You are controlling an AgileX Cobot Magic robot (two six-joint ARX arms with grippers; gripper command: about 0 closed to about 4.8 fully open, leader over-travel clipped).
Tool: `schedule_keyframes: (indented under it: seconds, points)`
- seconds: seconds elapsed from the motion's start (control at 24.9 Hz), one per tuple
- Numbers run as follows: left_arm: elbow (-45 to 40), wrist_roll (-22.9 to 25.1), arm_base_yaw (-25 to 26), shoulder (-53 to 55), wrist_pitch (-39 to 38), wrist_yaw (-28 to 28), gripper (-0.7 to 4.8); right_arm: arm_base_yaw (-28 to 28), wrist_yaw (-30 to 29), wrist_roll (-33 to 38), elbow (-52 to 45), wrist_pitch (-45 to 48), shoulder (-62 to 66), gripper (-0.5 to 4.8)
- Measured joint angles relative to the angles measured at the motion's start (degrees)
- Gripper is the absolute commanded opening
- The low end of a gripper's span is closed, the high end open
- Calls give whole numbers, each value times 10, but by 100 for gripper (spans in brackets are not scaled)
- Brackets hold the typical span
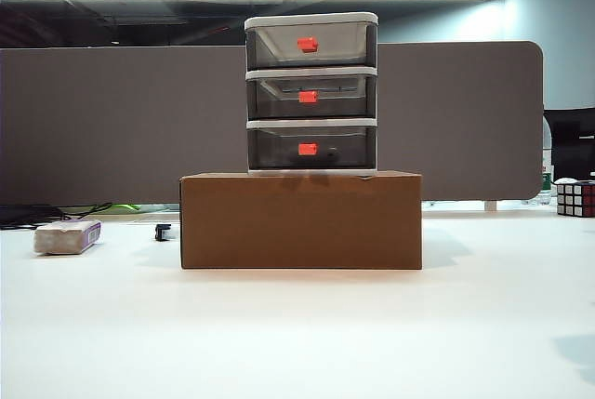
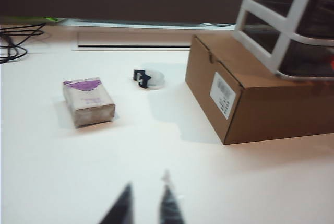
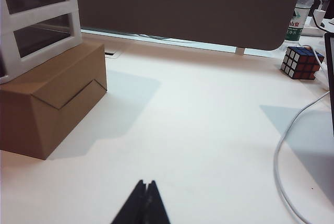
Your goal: Open the third layer of the drawer on the table, pick up the earphone case on the table and put it in, and finally close the drawer.
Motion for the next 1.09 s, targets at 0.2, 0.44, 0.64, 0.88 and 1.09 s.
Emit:
schedule_keyframes:
  seconds: [0.2, 0.44, 0.64, 0.88, 1.09]
  points:
    - [0, 2, 0, 0, 2, -31, 75, 0, 0, 0, 0, 0, 0, -5]
    - [0, 2, 0, 0, 3, -60, 75, 0, 0, 0, 0, 0, 0, -5]
    - [0, 2, 0, 0, 3, -61, 75, 0, 0, 0, 0, 0, 0, -5]
    - [0, 2, -4, 0, 3, -63, 75, 0, 0, 0, 0, 0, 0, -5]
    - [0, 2, -46, 0, 3, -65, 75, 0, 0, 0, 0, 0, 0, -5]
